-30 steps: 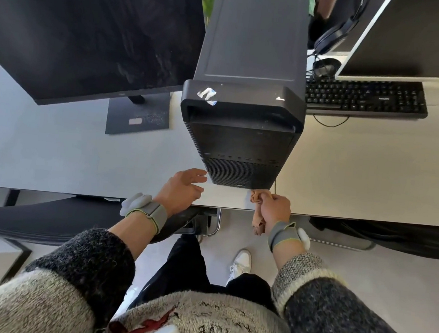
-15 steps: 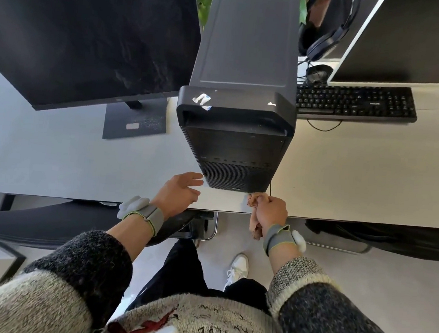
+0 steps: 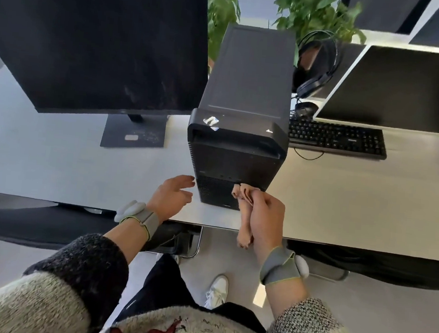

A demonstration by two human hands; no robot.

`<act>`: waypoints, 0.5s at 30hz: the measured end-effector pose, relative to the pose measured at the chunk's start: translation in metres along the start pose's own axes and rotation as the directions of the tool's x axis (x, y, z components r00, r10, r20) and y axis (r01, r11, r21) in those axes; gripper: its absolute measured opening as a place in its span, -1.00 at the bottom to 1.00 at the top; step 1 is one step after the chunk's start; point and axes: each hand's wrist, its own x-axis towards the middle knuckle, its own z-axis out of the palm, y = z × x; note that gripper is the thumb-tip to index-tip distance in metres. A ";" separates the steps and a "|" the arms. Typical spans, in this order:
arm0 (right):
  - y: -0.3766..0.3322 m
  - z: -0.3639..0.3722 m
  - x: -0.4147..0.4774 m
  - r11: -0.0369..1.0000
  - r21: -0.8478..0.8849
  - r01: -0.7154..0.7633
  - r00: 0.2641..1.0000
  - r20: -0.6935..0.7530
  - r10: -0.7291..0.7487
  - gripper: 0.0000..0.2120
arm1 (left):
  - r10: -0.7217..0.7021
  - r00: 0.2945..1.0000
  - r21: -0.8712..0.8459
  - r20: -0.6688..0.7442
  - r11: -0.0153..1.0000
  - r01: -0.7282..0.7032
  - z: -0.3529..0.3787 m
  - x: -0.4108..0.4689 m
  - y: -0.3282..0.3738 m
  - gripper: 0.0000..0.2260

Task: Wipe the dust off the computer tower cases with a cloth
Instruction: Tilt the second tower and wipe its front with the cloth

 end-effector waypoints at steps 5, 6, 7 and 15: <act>-0.056 -0.004 -0.029 0.989 0.092 0.118 0.989 0.079 -0.125 -0.65 | 0.030 0.998 -0.027 -0.059 0.999 -0.032 -0.010 -0.008 0.023 -0.56; -0.069 -0.007 -0.037 0.982 0.106 0.156 0.980 0.104 -0.167 -0.65 | 0.042 0.997 -0.034 -0.068 0.998 -0.045 -0.012 -0.013 0.030 -0.58; -0.079 -0.010 -0.043 0.975 0.101 0.199 0.970 0.121 -0.211 -0.65 | 0.050 0.996 -0.033 -0.071 0.998 -0.052 -0.014 -0.018 0.035 -0.59; -0.080 -0.042 -0.053 0.808 -0.285 0.516 0.831 -0.060 -0.552 -0.80 | 0.123 0.990 -0.049 -0.074 0.991 -0.127 -0.019 -0.033 0.064 -0.59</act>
